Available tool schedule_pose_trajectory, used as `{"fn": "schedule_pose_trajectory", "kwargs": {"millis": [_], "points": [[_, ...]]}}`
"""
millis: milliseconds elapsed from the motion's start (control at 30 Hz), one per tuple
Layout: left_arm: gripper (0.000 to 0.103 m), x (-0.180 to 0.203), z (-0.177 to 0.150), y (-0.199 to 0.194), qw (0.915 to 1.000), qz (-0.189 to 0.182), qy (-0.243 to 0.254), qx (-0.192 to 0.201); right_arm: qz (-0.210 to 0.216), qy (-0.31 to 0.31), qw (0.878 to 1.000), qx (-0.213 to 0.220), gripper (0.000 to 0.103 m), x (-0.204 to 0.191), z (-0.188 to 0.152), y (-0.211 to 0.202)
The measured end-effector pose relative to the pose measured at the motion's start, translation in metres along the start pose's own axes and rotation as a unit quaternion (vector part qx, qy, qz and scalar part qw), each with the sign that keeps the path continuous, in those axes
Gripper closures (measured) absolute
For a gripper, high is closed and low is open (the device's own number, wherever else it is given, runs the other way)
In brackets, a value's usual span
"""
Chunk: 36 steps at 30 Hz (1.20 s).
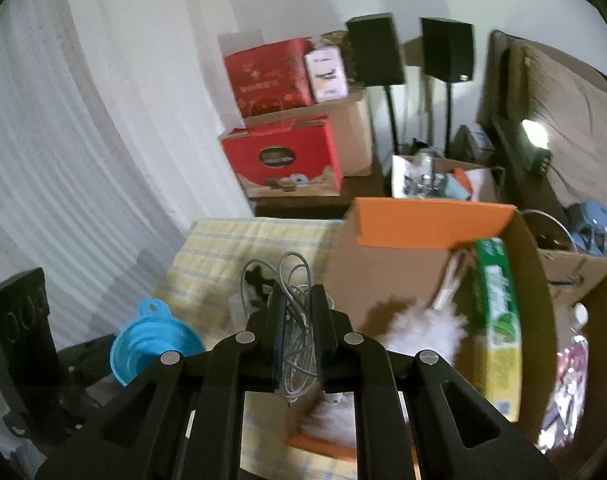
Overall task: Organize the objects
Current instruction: 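Carry the funnel into the cardboard box and open the left gripper while the right gripper carries the earphones over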
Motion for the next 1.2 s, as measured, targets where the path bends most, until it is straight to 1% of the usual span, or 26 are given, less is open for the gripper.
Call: {"fn": "schedule_pose_trajectory", "kwargs": {"millis": [133,433,700,1100,1200], "points": [[0.044,0.022,0.001,0.014,0.9999,-0.007,0.011,-0.008,-0.014,0.022,1.000,0.003,0.092,0.028,-0.009,-0.014],[0.044,0.071,-0.013,0.062,0.9975,-0.037,0.035,-0.048,-0.034,0.067,0.997,0.003,0.092,0.085,-0.033,-0.032],[0.044,0.109,-0.029,0.105,0.9941,-0.050,0.061,-0.074,-0.046,0.100,0.994,0.010,0.092,0.121,-0.044,-0.047],[0.044,0.134,-0.043,0.151,0.9902,-0.038,0.086,-0.103,-0.044,0.127,0.991,0.012,0.092,0.148,-0.050,-0.045],[0.041,0.135,-0.043,0.159,0.9897,-0.029,0.090,-0.107,-0.043,0.131,0.990,0.009,0.092,0.153,-0.051,-0.043]]}}
Point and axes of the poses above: each gripper's, at about its wrist camera, not at the fingertips, and y roughly the way its jaws point, x to its right, z to its top, the point moved 8 cm from there along y, roughly the way its jaws point, and after that the axes turned 3 degrees about z, right-handed, at the moved point
